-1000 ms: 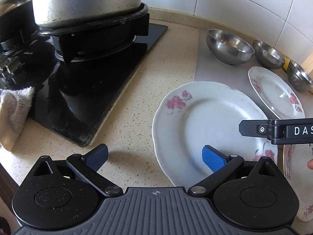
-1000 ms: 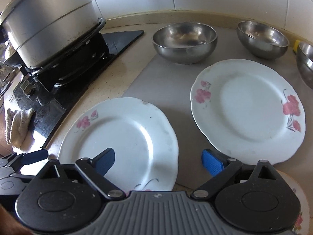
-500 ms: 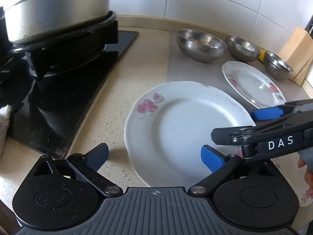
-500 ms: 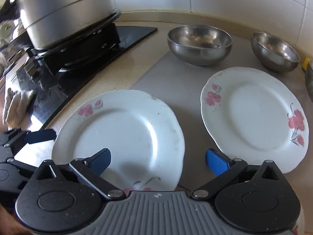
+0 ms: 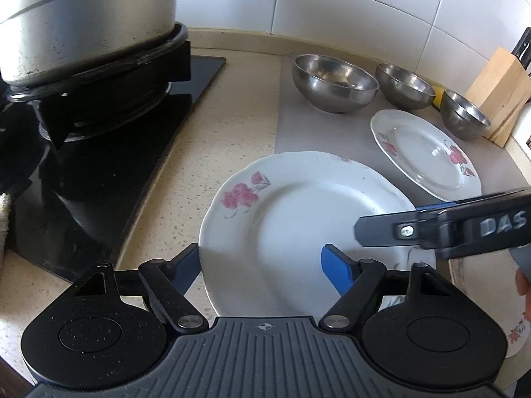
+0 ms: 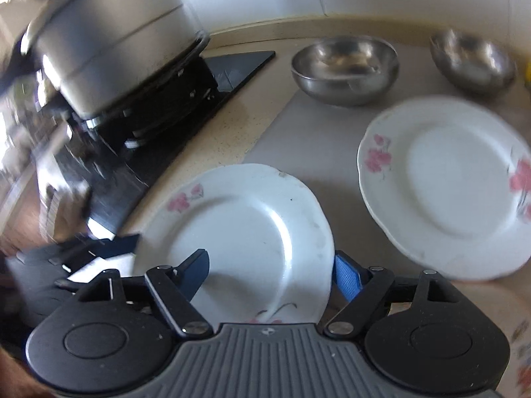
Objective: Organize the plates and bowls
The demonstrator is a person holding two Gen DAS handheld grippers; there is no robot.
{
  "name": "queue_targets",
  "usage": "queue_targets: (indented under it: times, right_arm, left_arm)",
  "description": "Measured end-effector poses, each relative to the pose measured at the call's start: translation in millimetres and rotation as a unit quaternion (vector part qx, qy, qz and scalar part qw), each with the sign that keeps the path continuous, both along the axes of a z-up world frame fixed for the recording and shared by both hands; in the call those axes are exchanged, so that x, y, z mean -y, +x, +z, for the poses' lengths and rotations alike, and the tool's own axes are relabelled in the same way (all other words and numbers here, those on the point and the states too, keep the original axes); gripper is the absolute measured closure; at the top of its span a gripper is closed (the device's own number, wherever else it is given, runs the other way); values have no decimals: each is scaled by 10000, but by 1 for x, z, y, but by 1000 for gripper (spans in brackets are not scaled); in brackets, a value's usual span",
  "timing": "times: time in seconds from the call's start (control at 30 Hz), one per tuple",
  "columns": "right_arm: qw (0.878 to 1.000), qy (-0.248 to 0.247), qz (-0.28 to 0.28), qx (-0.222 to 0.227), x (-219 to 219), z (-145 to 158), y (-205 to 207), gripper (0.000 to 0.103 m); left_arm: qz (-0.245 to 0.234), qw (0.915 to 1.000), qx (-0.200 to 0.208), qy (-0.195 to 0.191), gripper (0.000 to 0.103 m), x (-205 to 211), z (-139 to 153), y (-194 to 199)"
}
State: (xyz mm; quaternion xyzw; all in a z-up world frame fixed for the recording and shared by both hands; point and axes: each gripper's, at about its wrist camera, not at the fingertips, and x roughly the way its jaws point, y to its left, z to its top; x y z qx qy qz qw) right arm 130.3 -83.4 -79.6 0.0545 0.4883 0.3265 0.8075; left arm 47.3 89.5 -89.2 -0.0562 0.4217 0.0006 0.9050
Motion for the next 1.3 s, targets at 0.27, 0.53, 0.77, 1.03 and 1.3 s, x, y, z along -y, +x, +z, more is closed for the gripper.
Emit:
queue_targets:
  times: [0.27,0.53,0.77,1.03,1.3]
  right_arm:
    - [9993,60,347,112,-5,-2,-8,24]
    - [9991,-83,174,378,-8,-5,-19,27]
    - [9993,36,-347,146,14,-2,-16,92]
    - [9971,391,-643,-71,27,-4,-21,96]
    - [9943,673,-824,34,39,13,-22,96]
  left_arm:
    - [-41,9998,183,-19,26,-3,-3,-9]
    - [8,9994,343,104,12,-2,-8,-18]
    - [150,9995,280,-3,24,-5,-3,-12]
    - [271,9994,144,-173,37,-13,4,-14]
    - [257,9986,433,-152,37,-6,29,-14]
